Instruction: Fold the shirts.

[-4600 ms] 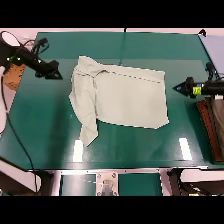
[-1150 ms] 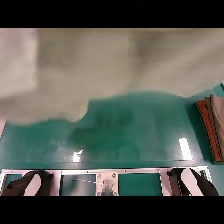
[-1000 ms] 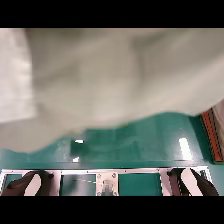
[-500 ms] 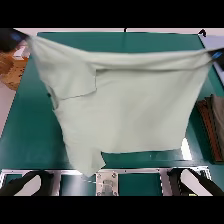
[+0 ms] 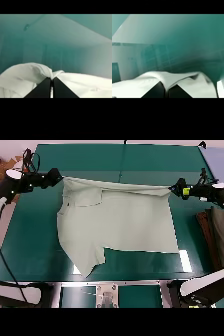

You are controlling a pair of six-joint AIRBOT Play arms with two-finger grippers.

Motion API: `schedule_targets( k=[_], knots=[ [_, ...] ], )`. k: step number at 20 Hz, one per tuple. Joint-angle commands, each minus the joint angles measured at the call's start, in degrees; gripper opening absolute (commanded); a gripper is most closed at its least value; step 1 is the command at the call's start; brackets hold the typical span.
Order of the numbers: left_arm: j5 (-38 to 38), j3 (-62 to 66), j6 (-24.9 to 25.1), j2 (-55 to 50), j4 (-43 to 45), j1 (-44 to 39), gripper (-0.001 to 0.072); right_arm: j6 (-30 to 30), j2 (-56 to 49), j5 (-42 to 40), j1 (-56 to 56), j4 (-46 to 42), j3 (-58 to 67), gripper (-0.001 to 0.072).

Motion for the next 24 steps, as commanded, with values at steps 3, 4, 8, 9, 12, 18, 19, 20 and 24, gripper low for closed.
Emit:
schedule_targets(
  k=[3, 4, 8, 9, 12, 18, 19, 20, 24],
  knots=[
    [4.9, 4.1, -0.1, -3.5, -0.3, -0.1, 0.0022, 3.3, -9.9, 2.3, 0.2, 0.5, 15.6, 0.0017],
    [4.1, 4.3, 0.3, -3.5, -0.3, -0.1, 0.0022, 3.3, -9.9, 2.8, 0.2, 0.5, 15.9, 0.0017],
    [-4.9, 4.3, 0.2, -3.5, 3.3, 0.2, 0.0022, 3.4, -9.9, 10.0, -0.6, -2.1, 15.9, 0.0016],
    [-8.7, 4.3, -0.3, -3.5, 4.9, 0.6, 0.0022, 3.6, -9.9, 12.8, -1.1, -2.8, 15.9, 0.0016],
    [-20.4, 4.3, -2.3, -3.2, 6.6, 2.7, 0.0022, 5.1, -9.8, 22.8, -3.4, -6.4, 15.9, 0.0016],
    [-33.4, 4.4, -9.1, -3.4, 19.1, 3.2, 0.0022, 7.8, -9.8, 32.9, -4.8, -17.2, 15.8, 0.0016],
    [-33.3, 3.9, -9.3, -3.4, 19.5, 2.8, 0.0022, 8.0, -9.8, 33.0, -4.5, -18.3, 15.8, 0.0017],
    [-33.0, 3.0, -9.3, -3.4, 19.4, 2.4, 0.0022, 8.6, -9.9, 33.1, -4.0, -19.5, 15.8, 0.0017],
    [-33.0, 0.8, -9.3, -3.5, 20.7, 1.1, 0.0022, 9.2, -9.9, 33.4, -2.1, -25.2, 15.8, 0.0018]
  ],
)
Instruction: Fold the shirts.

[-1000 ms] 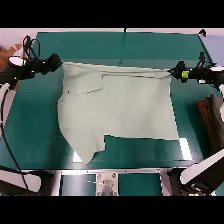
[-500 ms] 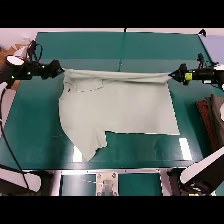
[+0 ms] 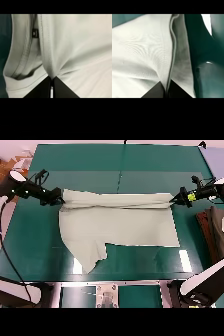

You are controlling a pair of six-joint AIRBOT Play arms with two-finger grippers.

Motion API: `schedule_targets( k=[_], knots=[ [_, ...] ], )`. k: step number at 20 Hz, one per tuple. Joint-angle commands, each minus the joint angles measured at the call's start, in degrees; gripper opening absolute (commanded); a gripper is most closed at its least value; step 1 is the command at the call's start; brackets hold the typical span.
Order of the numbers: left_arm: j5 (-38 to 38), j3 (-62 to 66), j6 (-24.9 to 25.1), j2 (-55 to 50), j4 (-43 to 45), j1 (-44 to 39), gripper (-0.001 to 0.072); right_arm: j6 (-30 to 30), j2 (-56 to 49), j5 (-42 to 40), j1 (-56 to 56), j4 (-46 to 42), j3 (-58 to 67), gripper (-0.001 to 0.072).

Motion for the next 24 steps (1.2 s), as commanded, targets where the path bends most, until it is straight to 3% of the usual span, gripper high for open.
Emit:
schedule_targets(
  k=[1, 4, 5, 6, 7, 8, 10, 11, 12, 14, 18, 21, 24],
  knots=[
    [-1.6, -1.1, -0.9, 0.0, 2.3, -0.7, 0.0022, 0.7, 0.0, 1.4, 1.6, -6.0, 0.0, 0.0018],
    [-2.8, -1.1, -0.9, 0.0, 1.4, -0.7, 0.0023, 1.0, 0.0, 1.7, 2.8, -7.0, 0.1, 0.0025],
    [-4.0, -1.0, -0.8, 0.0, 0.0, -0.7, 0.0048, 1.1, 0.0, 2.6, 3.0, -7.0, 0.3, 0.0127],
    [-6.4, -0.9, -0.8, 0.1, -1.2, -0.7, 0.0238, 2.1, 0.0, 4.3, 3.0, -7.5, 1.0, 0.0201],
    [-9.3, -0.4, -1.4, 0.2, -1.6, -0.5, 0.0482, 3.0, 0.2, 6.5, 2.9, -9.3, 2.4, 0.0228],
    [-13.1, 0.5, -2.3, 0.3, -1.5, -0.2, 0.0505, 4.8, 1.2, 7.4, 2.6, -12.6, 2.9, 0.0239],
    [-20.0, 1.4, -4.3, 0.7, -1.5, 0.2, 0.0503, 7.9, 5.2, 9.3, 2.5, -21.1, 2.7, 0.0262],
    [-22.6, 1.0, -5.0, 1.4, -1.4, 0.3, 0.0451, 8.5, 7.6, 10.0, 2.5, -24.0, 1.9, 0.026],
    [-24.6, 0.5, -5.1, 3.0, 0.1, 0.3, 0.0407, 8.5, 10.5, 9.9, 2.4, -25.3, -0.2, 0.0258],
    [-25.2, -3.8, -4.8, 8.9, 2.8, 0.3, 0.0407, 8.5, 17.9, 9.2, 1.8, -25.4, -8.3, 0.0207],
    [-18.3, -23.3, -3.4, 28.9, 8.6, 0.3, 0.0409, 9.2, 38.6, 1.4, -1.2, -22.8, -38.0, 0.0204],
    [-12.0, -39.4, -5.7, 42.3, 8.5, 0.3, 0.0437, 11.1, 53.3, -3.3, -4.7, -18.2, -59.1, 0.031],
    [-6.1, -51.3, -6.6, 48.9, 5.0, 0.3, 0.0437, 11.5, 61.2, -10.0, -5.8, -13.7, -73.2, 0.031]
  ],
)
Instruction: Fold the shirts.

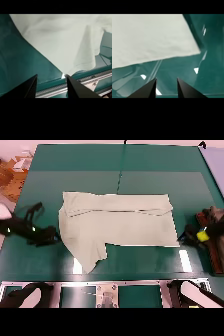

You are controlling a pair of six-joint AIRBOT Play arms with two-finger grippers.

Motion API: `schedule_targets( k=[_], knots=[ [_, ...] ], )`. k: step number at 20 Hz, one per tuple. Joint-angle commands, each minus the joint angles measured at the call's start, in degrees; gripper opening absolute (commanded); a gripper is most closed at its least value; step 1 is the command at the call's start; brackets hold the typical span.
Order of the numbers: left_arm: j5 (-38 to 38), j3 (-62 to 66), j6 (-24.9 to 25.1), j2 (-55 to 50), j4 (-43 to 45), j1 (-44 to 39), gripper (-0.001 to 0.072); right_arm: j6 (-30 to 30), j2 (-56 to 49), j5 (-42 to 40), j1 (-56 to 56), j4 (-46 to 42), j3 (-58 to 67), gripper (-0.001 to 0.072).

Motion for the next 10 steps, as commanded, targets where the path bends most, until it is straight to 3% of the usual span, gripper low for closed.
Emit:
schedule_targets(
  k=[1, 6, 8, 10],
  knots=[
    [8.5, -14.6, -1.2, 8.2, -3.8, 0.0, 0.0437, 0.9, 9.9, -9.7, -1.4, 6.7, -17.6, 0.031],
    [20.2, -27.3, 2.0, 8.2, -16.0, 0.0, 0.0437, 0.9, 9.8, -25.1, -1.3, 15.7, -24.0, 0.0313],
    [24.0, -30.7, 2.2, 8.2, -18.3, 0.0, 0.0437, 0.9, 9.8, -29.5, -1.3, 17.6, -24.0, 0.0387],
    [27.6, -33.1, 2.4, 8.2, -21.5, 0.0, 0.0436, 0.9, 9.6, -33.4, -1.3, 19.8, -24.0, 0.0407]
  ],
)
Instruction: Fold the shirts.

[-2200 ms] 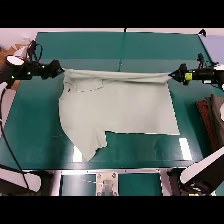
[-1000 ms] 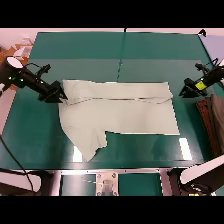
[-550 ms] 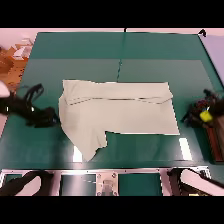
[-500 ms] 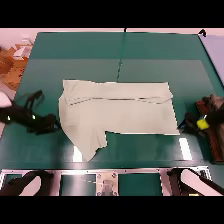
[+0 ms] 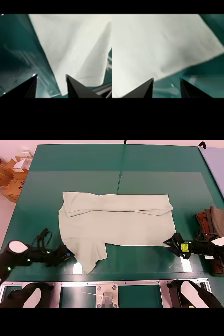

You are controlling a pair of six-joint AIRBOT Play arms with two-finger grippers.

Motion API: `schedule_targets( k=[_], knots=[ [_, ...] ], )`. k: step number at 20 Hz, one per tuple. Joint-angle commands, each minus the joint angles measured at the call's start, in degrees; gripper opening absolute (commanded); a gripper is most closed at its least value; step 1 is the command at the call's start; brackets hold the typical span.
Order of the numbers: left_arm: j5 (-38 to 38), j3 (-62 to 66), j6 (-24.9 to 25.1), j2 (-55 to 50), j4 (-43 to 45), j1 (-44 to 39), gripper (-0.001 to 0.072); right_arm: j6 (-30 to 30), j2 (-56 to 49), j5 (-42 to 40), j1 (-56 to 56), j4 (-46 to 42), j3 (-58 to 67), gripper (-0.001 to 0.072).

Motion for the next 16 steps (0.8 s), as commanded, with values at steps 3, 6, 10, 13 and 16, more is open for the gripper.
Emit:
schedule_targets(
  k=[3, 6, 10, 13, 16],
  knots=[
    [12.1, -7.2, 3.6, 0.3, -11.1, 0.0, 0.0436, 0.0, -2.2, -11.8, 1.1, 6.2, -1.4, 0.0408],
    [16.6, -8.6, 5.1, 0.3, -15.2, 0.0, 0.0433, 0.0, -5.2, -13.9, 4.0, 7.8, -1.3, 0.0408],
    [21.9, -9.1, 12.3, 0.3, -23.1, 0.0, 0.0207, -0.5, -6.1, -15.1, 5.5, 8.6, -1.2, 0.0406],
    [21.3, -8.8, 16.7, 0.3, -26.9, 0.0, 0.0023, -1.6, -6.1, -14.9, 5.5, 8.6, -1.2, 0.0301],
    [15.4, -4.9, 19.1, 0.4, -24.8, 0.0, 0.0022, -5.8, -6.0, -10.9, 5.3, 7.9, -0.3, 0.0019]
  ],
)
